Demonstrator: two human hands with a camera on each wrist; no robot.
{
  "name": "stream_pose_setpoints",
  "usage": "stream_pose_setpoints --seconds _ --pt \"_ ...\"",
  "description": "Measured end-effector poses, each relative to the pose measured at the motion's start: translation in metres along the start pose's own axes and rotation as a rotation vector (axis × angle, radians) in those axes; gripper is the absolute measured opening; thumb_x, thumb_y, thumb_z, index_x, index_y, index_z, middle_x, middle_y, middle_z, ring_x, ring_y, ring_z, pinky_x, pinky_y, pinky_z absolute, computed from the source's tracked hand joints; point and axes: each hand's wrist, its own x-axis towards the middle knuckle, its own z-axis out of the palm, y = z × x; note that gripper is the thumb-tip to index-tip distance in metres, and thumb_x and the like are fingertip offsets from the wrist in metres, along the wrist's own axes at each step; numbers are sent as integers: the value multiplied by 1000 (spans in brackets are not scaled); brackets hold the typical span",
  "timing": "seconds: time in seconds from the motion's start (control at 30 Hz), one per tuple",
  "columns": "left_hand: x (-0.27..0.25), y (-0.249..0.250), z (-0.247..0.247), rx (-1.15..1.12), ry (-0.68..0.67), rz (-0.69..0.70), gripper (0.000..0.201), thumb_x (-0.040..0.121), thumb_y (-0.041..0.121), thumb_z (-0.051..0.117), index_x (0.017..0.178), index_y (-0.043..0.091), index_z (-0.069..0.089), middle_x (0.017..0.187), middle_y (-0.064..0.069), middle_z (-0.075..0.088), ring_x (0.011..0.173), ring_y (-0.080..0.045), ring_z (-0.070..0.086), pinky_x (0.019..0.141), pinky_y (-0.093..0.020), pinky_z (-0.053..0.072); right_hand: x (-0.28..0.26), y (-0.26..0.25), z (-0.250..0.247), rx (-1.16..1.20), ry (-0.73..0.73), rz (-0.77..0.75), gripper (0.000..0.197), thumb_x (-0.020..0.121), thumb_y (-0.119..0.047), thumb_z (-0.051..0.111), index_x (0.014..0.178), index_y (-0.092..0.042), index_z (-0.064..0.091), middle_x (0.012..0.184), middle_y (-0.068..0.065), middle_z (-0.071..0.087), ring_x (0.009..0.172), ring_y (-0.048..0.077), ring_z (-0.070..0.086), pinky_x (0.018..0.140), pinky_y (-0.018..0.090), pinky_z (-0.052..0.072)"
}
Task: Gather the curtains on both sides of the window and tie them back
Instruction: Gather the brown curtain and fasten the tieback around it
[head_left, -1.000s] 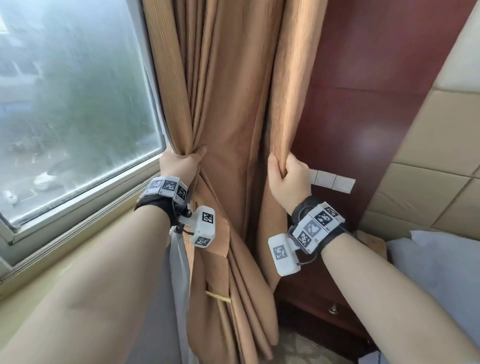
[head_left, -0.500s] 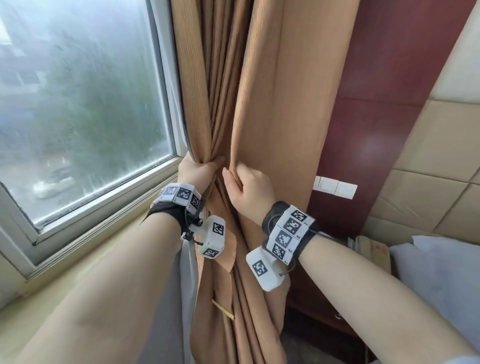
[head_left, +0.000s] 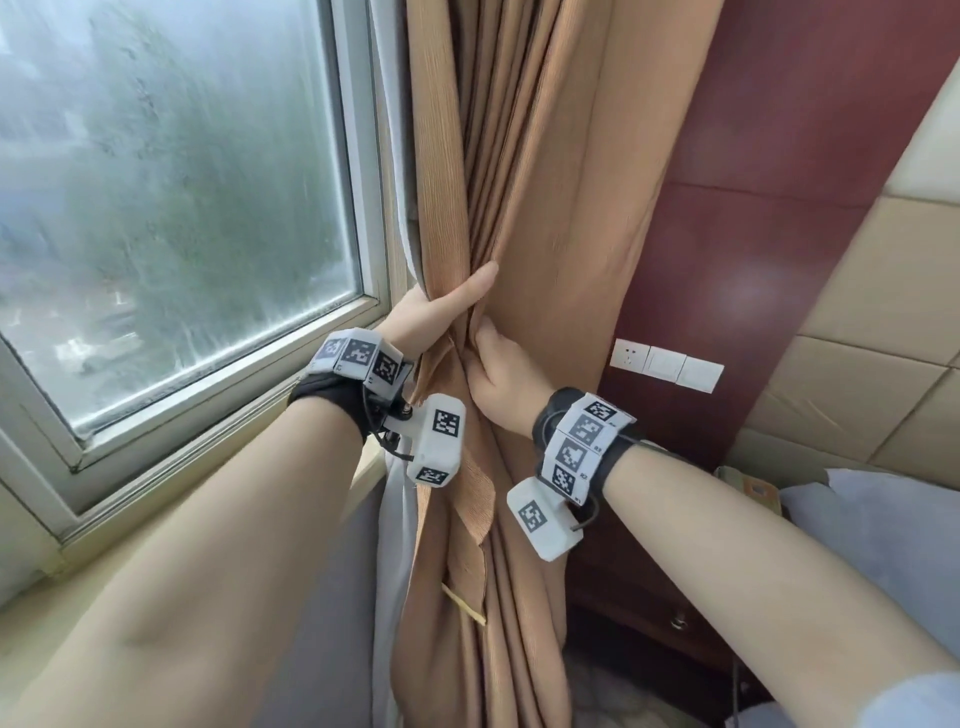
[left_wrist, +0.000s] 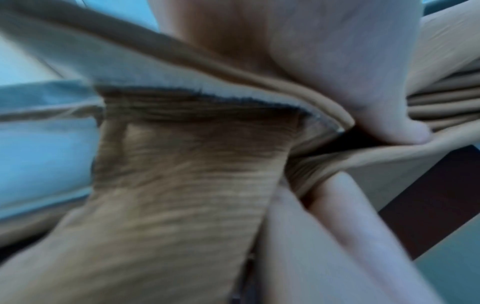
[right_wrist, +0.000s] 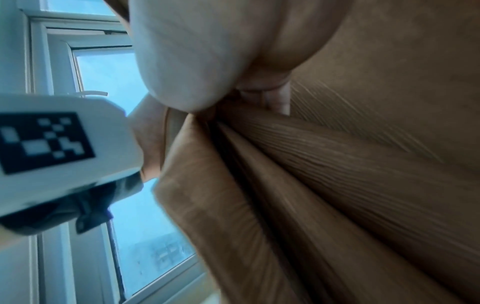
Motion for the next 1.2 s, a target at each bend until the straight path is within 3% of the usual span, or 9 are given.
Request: stream_pose_setpoints --seconds 0.13,0.27,0.43,0.53,0.63,0.77,0.83,0.93,1.2 --pt "7 2 2 55 -9 29 48 71 35 79 112 16 62 96 6 70 86 -1 68 76 -18 53 4 2 0 -47 -50 4 36 89 -14 39 122 0 39 105 24 61 93 41 60 77 46 49" --pt "26 -11 1 89 171 6 57 61 34 85 111 18 61 100 3 68 90 -10 66 82 -27 53 7 1 7 -52 -57 13 37 89 -12 42 124 -1 37 107 24 61 93 41 60 76 45 49" --pt "36 -22 2 100 339 17 45 67 31 79 106 18 62 98 2 67 89 -14 64 83 -29 53 12 13 8 38 -19 57 18 91 -22 44 96 -5 49 86 13 63 81 32 59 71 42 47" --pt "39 -24 3 95 376 26 38 69 33 78 101 18 65 96 1 68 86 -14 65 83 -32 54 14 28 1 152 67 88 33 88 -33 45 72 -4 50 66 11 55 69 28 52 67 42 44" --pt "42 -27 5 50 400 46 29 69 33 79 91 25 63 95 3 67 89 -15 64 85 -34 54 20 54 -11 263 196 148 38 80 -32 39 65 -3 57 60 11 58 58 26 56 61 41 47" --pt "47 -28 4 -1 427 50 28 68 31 81 81 33 57 92 6 66 90 -13 65 86 -34 55 38 100 -32 267 376 299 25 76 -34 42 63 -19 57 62 9 61 58 28 59 62 47 51" --pt "48 -26 7 -16 430 43 29 65 33 82 83 33 59 96 3 69 91 -15 66 86 -36 55 45 122 -44 223 405 379 16 76 -34 45 70 -26 56 73 7 64 71 29 62 71 47 51" --pt "49 -25 12 -58 445 31 28 68 28 82 86 30 61 96 2 70 89 -14 67 84 -33 56 53 158 -57 195 399 501 14 80 -22 52 92 -18 57 97 6 64 92 26 61 84 39 48" --pt "39 -19 33 -82 540 37 23 73 20 80 84 30 62 89 9 68 82 -5 65 71 -18 52 69 217 -76 386 304 815 50 82 -19 60 127 -10 41 127 10 52 108 27 52 81 27 34"
